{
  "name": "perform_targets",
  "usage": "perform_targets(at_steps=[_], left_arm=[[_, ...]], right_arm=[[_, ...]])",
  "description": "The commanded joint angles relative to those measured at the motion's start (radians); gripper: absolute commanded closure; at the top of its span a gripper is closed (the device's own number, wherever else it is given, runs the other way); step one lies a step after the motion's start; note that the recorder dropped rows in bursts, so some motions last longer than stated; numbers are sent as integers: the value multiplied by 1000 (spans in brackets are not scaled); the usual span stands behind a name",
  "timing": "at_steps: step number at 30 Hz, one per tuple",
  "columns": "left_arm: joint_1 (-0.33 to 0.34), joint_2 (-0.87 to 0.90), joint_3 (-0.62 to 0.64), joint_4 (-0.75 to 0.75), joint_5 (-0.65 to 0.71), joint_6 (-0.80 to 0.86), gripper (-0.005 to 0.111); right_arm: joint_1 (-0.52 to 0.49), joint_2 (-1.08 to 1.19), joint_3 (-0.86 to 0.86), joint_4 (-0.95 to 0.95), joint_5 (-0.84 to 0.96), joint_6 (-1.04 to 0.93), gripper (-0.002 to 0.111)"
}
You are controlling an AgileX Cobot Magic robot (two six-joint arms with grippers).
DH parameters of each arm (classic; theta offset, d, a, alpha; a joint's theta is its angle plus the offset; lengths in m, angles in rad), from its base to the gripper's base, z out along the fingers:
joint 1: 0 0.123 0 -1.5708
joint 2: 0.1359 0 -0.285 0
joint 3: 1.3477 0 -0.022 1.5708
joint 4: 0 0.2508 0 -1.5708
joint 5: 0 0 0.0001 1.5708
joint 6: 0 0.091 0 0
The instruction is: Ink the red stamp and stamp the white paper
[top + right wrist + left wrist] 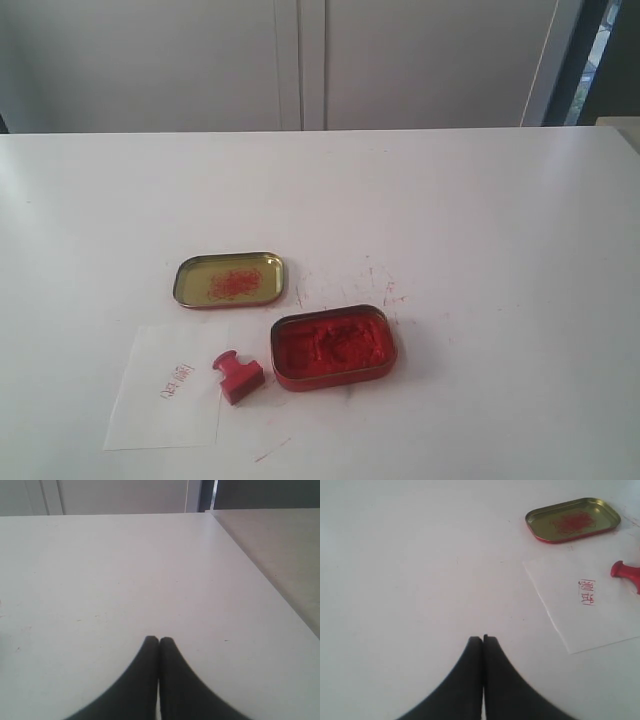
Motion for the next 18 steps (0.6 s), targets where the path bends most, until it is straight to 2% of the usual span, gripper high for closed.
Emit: perform_targets(at_steps=[1, 11, 18], left_arm=[[4, -9, 44, -5, -22, 1, 107], [4, -9, 60, -7, -86, -1, 107], [4, -9, 60, 86, -113, -86, 107]], right_arm=[[4, -4, 5, -2, -15, -7, 108], [4, -4, 5, -2, -15, 15, 108], [4, -4, 5, -2, -15, 15, 108]])
